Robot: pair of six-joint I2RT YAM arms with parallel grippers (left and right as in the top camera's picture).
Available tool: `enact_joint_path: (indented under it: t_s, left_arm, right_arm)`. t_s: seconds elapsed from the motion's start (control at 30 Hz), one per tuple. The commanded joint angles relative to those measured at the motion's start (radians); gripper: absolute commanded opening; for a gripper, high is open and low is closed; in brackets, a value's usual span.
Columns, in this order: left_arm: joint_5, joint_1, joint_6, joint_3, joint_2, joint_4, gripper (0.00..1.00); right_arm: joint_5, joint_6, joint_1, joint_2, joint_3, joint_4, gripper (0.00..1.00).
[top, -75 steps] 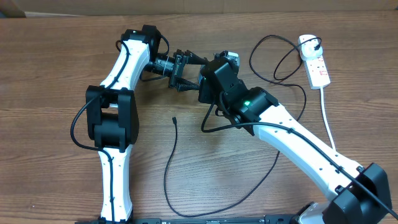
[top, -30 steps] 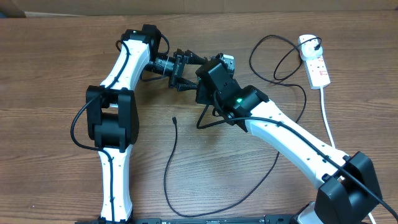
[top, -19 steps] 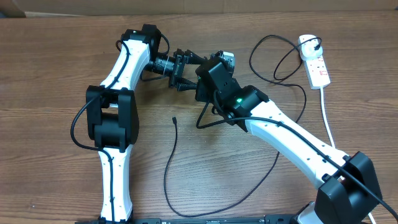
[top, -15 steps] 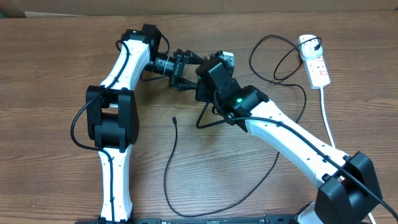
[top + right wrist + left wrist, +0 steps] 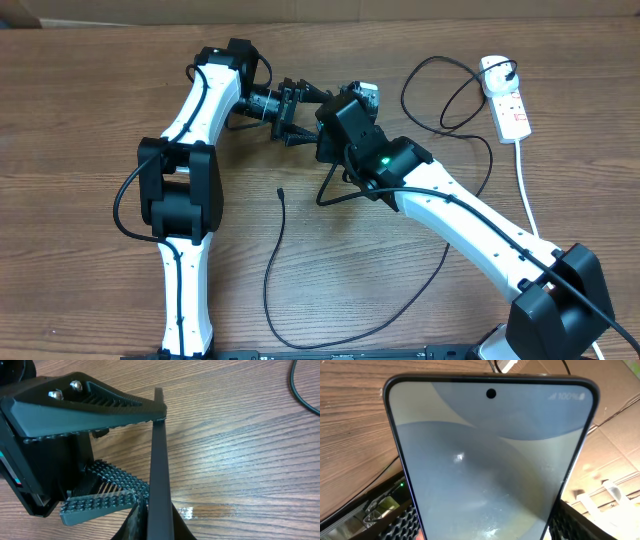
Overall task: Plug charger to phone and switch on socket
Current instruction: 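Close the right gripper on the phone's side edge, then release the phone from the left gripper and lift it with the right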
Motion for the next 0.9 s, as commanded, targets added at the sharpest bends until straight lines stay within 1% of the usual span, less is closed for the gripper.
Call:
enact_joint_path:
  t_s: [0.0,0.03,0.13,0.17,0.27,0.4,0.5,0.63,0.77,0.87]
  left_arm:
    - [0.03,-0.014,0.01,0.028,-0.001,-0.003,0.68]
    - [0.029,-0.014,0.01,0.028,-0.001,-0.003,0.7]
    - [0.03,-0.014,0.01,0.028,-0.001,0.004,0.95]
    - [0.029,-0.014,0.011,0.028,-0.001,0.013,1.0]
    - [0.022,-0.014,0.037,0.028,-0.001,0.053,1.0]
    - [-0.071,-0.007,0.062,0.028,-0.001,0.098,1.0]
    - [-0.064,0.009,0.141,0.028,-0.006,0.131,1.0]
    - [-0.063,0.054,0.283,0.028,-0.057,0.124,1.0]
    - [-0.064,0.099,0.363,0.028,-0.157,0.108,1.0]
    - [-0.124,0.128,0.504,0.028,-0.274,0.029,1.0]
  right_arm:
    - [0.006,-0.006,-0.001,0.003,0.026,0.014,0.07]
    - [0.006,-0.006,-0.001,0.003,0.026,0.014,0.07]
    - [0.006,-0.006,-0.001,0.003,0.027,0.013,0.04]
    - [0.006,-0.006,-0.001,0.003,0.029,0.012,0.04]
    - [0.006,-0.003,-0.002,-0.008,0.029,0.008,0.04]
    - [0.012,0.024,-0.01,-0.043,0.03,-0.01,0.04]
    - [0.018,0.029,-0.034,-0.071,0.03,-0.035,0.04]
    - [-0.009,0.098,-0.106,-0.111,0.03,-0.074,0.04]
    - [-0.128,0.102,-0.179,-0.149,0.03,-0.074,0.04]
    - [-0.256,0.135,-0.229,-0.18,0.029,-0.073,0.04]
